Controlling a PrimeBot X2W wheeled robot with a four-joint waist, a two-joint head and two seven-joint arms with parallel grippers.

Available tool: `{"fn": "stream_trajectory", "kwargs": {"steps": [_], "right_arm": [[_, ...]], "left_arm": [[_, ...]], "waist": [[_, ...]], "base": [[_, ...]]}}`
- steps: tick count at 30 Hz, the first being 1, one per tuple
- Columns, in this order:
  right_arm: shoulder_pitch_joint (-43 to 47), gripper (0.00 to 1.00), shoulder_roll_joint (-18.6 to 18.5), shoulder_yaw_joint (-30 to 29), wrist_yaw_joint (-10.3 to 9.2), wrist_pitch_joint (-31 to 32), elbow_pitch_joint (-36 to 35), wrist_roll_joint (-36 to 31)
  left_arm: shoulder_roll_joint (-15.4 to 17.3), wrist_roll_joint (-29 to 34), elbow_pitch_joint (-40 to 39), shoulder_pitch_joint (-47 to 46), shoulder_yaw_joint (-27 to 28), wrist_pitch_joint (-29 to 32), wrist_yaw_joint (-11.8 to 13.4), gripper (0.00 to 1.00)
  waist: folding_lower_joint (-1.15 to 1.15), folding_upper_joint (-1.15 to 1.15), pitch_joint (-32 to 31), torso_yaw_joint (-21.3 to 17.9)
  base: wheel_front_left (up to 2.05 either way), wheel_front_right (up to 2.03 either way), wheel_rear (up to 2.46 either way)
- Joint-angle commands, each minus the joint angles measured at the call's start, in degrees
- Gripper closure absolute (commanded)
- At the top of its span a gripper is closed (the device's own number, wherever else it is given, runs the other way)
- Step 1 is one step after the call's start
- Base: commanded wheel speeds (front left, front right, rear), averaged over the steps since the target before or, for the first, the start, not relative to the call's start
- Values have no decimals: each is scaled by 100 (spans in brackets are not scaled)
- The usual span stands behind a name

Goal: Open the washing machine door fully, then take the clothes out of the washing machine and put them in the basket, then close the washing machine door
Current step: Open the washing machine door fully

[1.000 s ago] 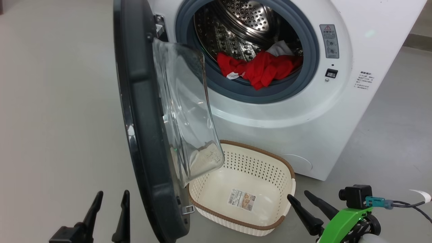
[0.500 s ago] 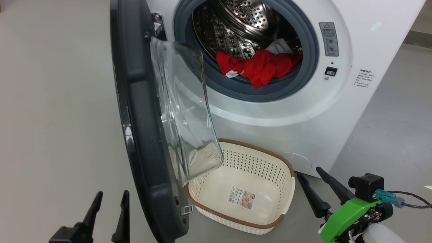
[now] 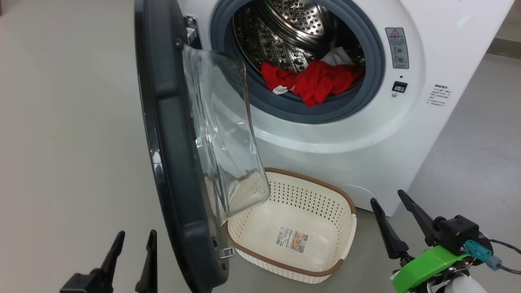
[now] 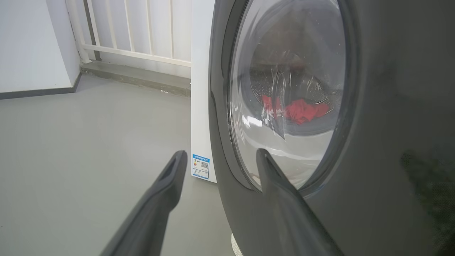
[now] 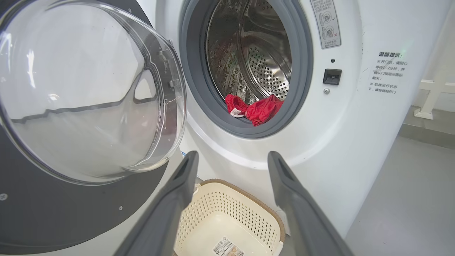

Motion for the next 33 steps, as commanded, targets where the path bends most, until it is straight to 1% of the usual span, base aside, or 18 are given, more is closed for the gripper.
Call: {"fn": "stream_trajectory", "kwargs": {"steps": [1,5,11,19,20,21,24,26,30,33], "right_arm": [[24,0,16,-4,36,-68,-184,-126],[143,0,166,-226,36,-68,-272,-326],[280,0,237,-258,36,-69,-149,-501],[317,0,277,-343,36,-69,-189,-602],[305,0,279,-372,36,-69,-206,-611],[302,0,278,-383,36,-69,-211,-615],[299,0,279,-409,36,-69,-219,-621],[301,0,284,-419,36,-69,-223,-625],[303,0,283,-429,36,-69,-229,-636],[297,0,281,-434,36,-69,-225,-639]], "left_arm": [[41,49,-124,-85,178,-52,-32,0],[41,54,-126,-80,186,-52,-32,0],[40,49,-110,-88,181,-52,-32,0],[38,39,-113,-97,239,-52,-32,0],[38,-27,-135,-119,297,-52,-32,64],[38,-49,-161,-135,342,-52,-32,100],[37,-150,-332,-199,608,-52,-32,100],[37,-228,-581,-254,832,-52,-32,100],[37,-382,-1312,-346,1145,-52,-32,100],[36,-444,-1980,-384,1116,-52,-31,100]], "waist": [[0,0,-4,0],[0,0,-5,-8],[0,0,6,0],[0,0,31,-15],[0,0,34,-17],[0,0,33,-17],[0,0,30,-11],[0,0,28,-9],[0,0,36,2],[0,0,49,6]], "base": [[0,0,0],[0,0,0],[0,0,0],[0,0,0],[0,0,0],[0,0,0],[0,0,0],[0,0,0],[0,0,0],[0,0,0]]}}
